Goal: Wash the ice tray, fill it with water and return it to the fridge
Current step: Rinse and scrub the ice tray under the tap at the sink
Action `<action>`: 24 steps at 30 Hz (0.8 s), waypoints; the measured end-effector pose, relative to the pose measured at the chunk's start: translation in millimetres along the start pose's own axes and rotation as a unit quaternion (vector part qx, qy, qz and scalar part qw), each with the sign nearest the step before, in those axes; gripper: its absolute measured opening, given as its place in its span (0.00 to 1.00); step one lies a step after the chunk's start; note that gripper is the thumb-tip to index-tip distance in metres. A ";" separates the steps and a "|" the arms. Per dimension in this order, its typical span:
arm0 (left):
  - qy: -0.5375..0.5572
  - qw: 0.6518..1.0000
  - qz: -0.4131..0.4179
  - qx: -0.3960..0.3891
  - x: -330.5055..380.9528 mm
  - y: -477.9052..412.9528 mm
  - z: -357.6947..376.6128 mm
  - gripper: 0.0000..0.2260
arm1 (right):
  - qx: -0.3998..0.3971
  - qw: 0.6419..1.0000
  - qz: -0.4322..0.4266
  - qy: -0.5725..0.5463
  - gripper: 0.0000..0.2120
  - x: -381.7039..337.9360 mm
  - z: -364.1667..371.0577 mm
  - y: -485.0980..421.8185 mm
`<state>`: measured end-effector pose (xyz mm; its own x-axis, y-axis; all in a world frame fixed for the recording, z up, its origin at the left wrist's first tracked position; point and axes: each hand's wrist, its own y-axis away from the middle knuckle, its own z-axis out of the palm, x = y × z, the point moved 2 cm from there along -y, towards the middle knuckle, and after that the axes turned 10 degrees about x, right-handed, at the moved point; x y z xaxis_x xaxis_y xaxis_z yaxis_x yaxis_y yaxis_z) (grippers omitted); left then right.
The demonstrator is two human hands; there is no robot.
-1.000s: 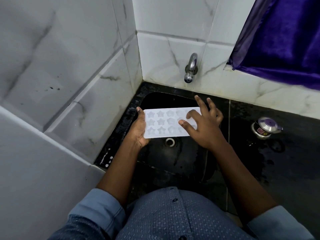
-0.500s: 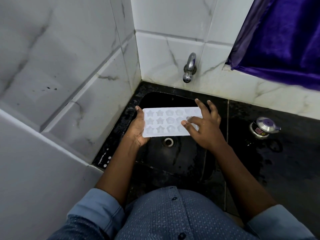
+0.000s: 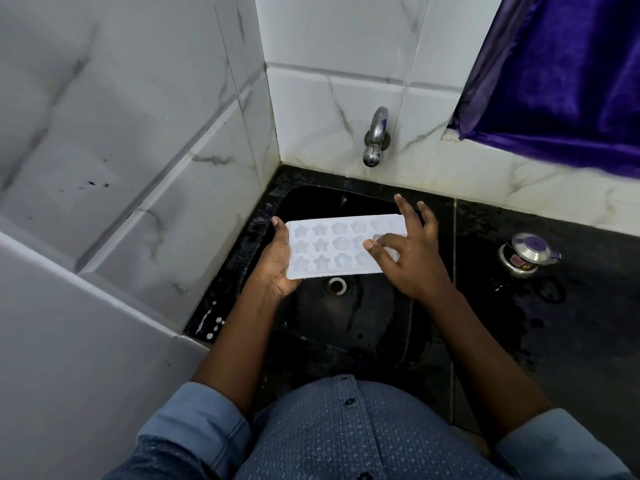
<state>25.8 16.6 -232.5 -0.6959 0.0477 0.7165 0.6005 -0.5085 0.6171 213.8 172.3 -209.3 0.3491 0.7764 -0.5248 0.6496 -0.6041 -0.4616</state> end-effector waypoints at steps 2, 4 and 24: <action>0.007 1.000 0.000 -0.002 2.7 1.5 1.2 0.41 | -0.007 1.000 0.000 0.004 0.30 -0.6 1.1 1.1; 0.009 1.000 0.000 0.000 3.4 0.7 1.7 0.40 | -0.010 1.000 0.010 -0.006 0.30 -1.6 1.5 1.9; 0.005 1.000 -0.003 0.012 1.7 0.0 1.0 0.41 | -0.027 0.999 0.034 -0.023 0.25 -2.9 -2.5 3.0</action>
<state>25.1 17.5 -230.9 -0.7037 0.0420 0.7093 0.6053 -0.4874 0.6293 216.5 168.7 -207.4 0.3625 0.7247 -0.5861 0.6620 -0.6428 -0.3854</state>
